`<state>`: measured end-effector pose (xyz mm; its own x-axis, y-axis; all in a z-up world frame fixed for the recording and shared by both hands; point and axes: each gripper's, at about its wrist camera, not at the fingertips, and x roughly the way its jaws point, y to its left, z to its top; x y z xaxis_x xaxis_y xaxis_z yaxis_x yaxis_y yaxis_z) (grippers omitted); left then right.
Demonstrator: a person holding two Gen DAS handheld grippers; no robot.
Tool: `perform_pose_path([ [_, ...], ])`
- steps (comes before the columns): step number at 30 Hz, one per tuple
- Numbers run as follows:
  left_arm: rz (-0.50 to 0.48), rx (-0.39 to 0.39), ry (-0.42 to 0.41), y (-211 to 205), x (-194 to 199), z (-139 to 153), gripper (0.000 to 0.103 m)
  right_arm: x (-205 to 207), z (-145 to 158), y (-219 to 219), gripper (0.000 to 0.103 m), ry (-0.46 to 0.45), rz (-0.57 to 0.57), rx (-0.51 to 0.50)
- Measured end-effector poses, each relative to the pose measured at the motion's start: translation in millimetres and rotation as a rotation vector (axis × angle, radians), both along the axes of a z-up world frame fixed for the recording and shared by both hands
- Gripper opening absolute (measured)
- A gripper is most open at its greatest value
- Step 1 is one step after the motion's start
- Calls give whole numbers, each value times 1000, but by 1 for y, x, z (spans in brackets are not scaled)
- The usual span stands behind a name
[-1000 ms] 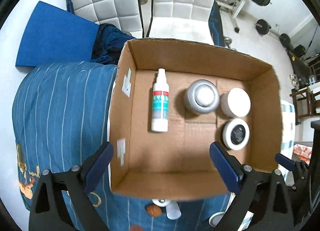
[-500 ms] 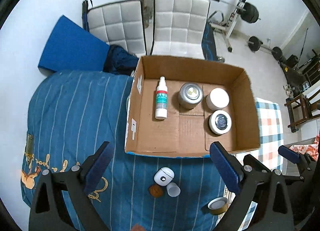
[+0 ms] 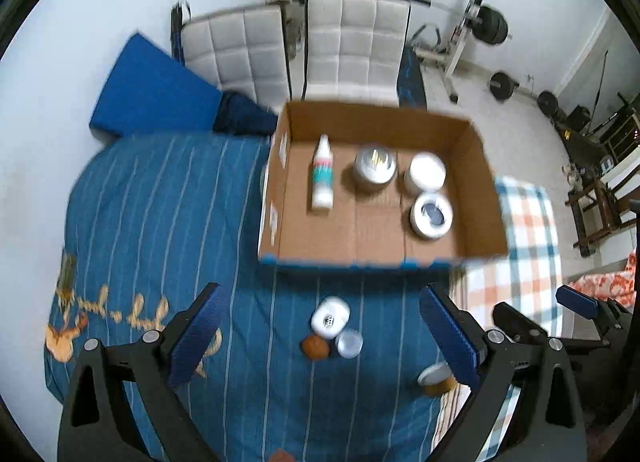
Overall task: Organize rigid objects
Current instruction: 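Grasp the gold tape roll with the right tool while the left grasps the white cup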
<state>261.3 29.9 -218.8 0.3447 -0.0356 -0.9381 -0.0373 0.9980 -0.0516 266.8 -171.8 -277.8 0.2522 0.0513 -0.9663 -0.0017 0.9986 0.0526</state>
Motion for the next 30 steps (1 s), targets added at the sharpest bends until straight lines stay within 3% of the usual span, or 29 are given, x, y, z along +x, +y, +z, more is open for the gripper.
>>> perform_pose_path([
  [4,5,31,142,3,-20,-61,99,-25,-52,-17,103,141,-19,-12],
  [8,6,46,272,4,-33,-120,99,-51,-125,-33,103,302,-58,-12],
  [11,8,45,327,3,-36,-151,99,-62,-164,-32,103,377,-52,2],
  [14,-6,48,339,-3,-36,-164,99,-68,-194,-24,103,419,-21,13],
  [17,-44,58,334,-17,-29,-171,99,-70,-213,-13,101,451,23,4],
  [19,-70,66,334,-26,-23,-176,99,-71,-223,-7,77,472,50,-16],
  [20,-88,85,334,-33,-19,-181,99,-71,-225,-6,72,475,55,-18],
  [23,-125,113,361,-49,-8,-196,99,-71,-223,-6,72,467,56,-14],
  [27,-132,95,407,-59,4,-215,96,-72,-218,-12,72,463,51,-14],
  [30,-133,108,443,-66,10,-229,74,-74,-218,-19,72,476,34,1],
])
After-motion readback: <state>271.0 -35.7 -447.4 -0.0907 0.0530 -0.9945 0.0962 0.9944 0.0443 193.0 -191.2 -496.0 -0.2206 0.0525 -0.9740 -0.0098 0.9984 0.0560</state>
